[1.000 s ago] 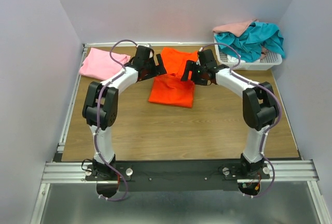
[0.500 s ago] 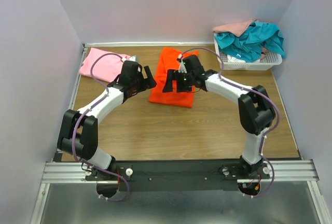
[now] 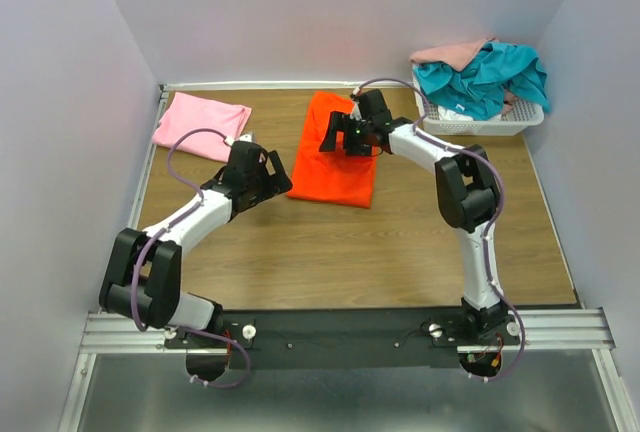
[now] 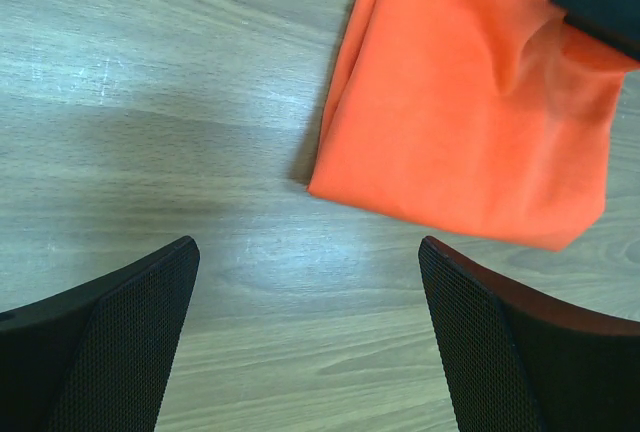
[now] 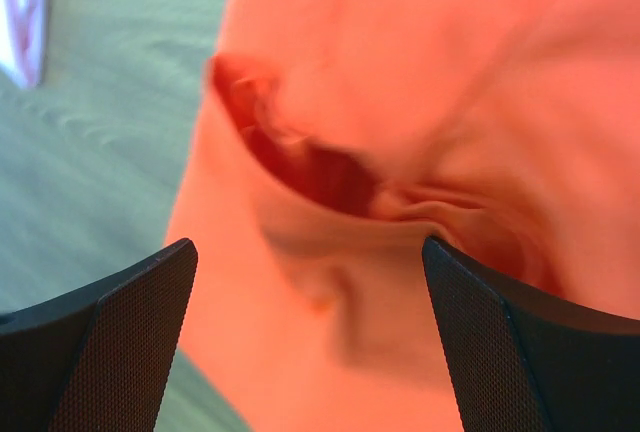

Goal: Fold and stack the t-shirts
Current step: Fold the tshirt

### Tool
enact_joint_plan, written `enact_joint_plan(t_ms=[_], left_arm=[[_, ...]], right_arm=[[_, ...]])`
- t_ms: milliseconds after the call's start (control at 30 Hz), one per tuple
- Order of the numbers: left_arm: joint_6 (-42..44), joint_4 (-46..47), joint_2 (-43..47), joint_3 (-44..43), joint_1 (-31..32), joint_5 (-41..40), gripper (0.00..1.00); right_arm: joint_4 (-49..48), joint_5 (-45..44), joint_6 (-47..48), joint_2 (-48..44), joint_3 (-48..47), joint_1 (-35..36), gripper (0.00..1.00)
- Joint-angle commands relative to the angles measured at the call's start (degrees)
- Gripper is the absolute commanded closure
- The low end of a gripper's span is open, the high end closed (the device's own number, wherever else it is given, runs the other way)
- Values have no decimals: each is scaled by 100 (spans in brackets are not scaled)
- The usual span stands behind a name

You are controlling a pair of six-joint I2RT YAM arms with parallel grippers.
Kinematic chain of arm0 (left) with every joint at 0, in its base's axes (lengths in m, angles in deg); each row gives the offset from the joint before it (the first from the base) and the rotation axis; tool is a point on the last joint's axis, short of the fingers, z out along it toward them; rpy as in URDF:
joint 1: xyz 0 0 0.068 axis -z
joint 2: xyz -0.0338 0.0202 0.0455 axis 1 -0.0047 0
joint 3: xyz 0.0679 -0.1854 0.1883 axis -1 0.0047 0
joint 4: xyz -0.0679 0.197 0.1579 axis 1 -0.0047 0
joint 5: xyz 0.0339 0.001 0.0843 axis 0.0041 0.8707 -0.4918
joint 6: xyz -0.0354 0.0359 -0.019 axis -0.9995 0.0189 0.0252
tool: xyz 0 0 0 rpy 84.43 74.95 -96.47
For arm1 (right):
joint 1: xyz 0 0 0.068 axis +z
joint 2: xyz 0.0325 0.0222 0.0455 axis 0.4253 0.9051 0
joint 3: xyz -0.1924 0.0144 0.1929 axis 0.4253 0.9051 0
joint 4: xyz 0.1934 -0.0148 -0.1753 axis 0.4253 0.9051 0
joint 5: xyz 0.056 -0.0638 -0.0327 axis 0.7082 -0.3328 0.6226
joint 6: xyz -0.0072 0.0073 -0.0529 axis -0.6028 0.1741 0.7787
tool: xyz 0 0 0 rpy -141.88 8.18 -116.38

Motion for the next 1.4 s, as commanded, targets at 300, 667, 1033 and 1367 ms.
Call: enact_joint_plan(t_ms=[300, 667, 1033, 1367], left_arm=[[72, 908, -844, -185, -31, 821, 4], [64, 1427, -1662, -300, -13, 1306, 24], [-7, 1444, -2120, -353, 49, 1324, 64], [-33, 1488, -1988, -160, 49, 1306, 100]], right_arm=[[16, -422, 280, -910, 376, -373, 0], [16, -1495, -141, -3031, 2977, -382, 0], [16, -1126, -405, -3673, 4279, -382, 0], [-177, -695, -493, -3059, 4465, -382, 24]])
